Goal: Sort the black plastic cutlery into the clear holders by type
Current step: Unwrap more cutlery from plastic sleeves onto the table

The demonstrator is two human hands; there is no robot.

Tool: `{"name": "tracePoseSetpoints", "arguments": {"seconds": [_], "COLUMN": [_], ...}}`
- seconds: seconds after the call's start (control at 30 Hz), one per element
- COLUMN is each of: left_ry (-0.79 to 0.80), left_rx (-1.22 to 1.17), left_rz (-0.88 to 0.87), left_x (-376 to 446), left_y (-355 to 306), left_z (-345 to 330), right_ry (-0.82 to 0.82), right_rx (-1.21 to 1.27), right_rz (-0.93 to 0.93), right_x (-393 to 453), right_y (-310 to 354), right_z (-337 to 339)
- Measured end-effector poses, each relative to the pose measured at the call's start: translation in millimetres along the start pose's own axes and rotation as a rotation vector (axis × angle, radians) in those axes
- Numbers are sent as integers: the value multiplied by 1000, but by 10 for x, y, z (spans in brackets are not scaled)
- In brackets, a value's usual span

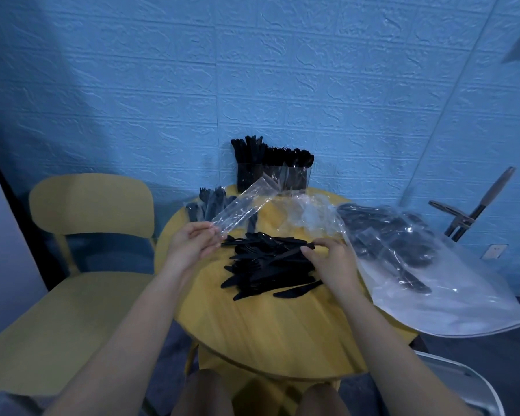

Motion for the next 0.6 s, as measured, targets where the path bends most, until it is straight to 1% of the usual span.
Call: {"name": "tracePoseSetpoints", "arguments": {"seconds": [0.03, 0.07, 0.1, 0.17, 0.23, 0.27, 0.33, 0.37, 0.5, 0.6], "left_ry": [16, 39, 60, 100, 126, 128, 119, 118, 143, 41], "left_rx": [-11, -16, -19, -32, -36, -20, 50, 95, 295, 514], "left_rz": [5, 10, 13, 13, 7, 2, 1, -4, -43, -101], "left_x": [1, -11, -17, -34, -47, -41, -3, 20, 200, 463], "left_y": [-15, -36, -55, -104, -140, -151, -166, -176, -213, -280], "left_z": [-76, -164, -250, -434, -616, -692, -809, -846, -815, -557], "right_ry": [-25, -41, -26, 81, 183, 214, 237, 221, 110, 95], "right_rx": [-76, -73, -2, 239, 420, 530, 763, 824, 755, 605], "right_rz": [63, 114, 139, 133, 88, 27, -114, -142, -169, -163], "right_x": [-3, -4, -5, 3, 17, 42, 97, 140, 415, 693], "right_y": [88, 176, 259, 401, 534, 554, 547, 542, 423, 360], "right_z": [4, -1, -31, -209, -424, -523, -679, -700, -577, -470]}}
Point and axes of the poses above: each hand's wrist, its own x-axis towards the middle knuckle, its own z-axis out of the back of the hand, y = z × x, the point moved 10 cm from there along x, towards the middle knuckle, and after that the axes turned 13 degrees about x, right-handed, at the moved point
